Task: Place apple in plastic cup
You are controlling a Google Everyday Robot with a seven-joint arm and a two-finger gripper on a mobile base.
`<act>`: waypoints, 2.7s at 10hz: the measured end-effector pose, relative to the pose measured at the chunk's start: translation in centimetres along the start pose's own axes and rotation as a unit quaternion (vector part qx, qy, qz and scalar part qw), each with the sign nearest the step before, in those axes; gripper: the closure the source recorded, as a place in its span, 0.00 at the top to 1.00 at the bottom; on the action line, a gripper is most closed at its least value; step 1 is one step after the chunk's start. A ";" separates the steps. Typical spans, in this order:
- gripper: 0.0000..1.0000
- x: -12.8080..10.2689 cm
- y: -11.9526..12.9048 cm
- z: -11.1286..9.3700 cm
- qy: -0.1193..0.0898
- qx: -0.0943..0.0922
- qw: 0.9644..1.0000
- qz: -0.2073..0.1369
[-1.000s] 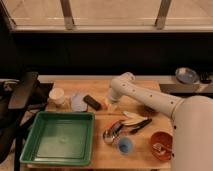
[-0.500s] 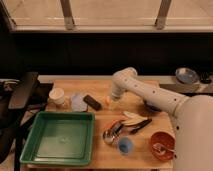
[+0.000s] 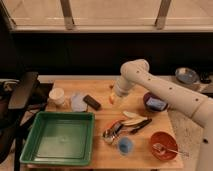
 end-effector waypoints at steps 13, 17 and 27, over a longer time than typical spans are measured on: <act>0.00 -0.1 7.2 -2.8 -0.022 -0.007 1.000 -0.005; 0.00 -1.0 11.5 -3.8 -0.006 -0.010 0.999 -0.030; 0.40 0.9 23.3 -2.7 0.002 -0.010 1.000 -0.029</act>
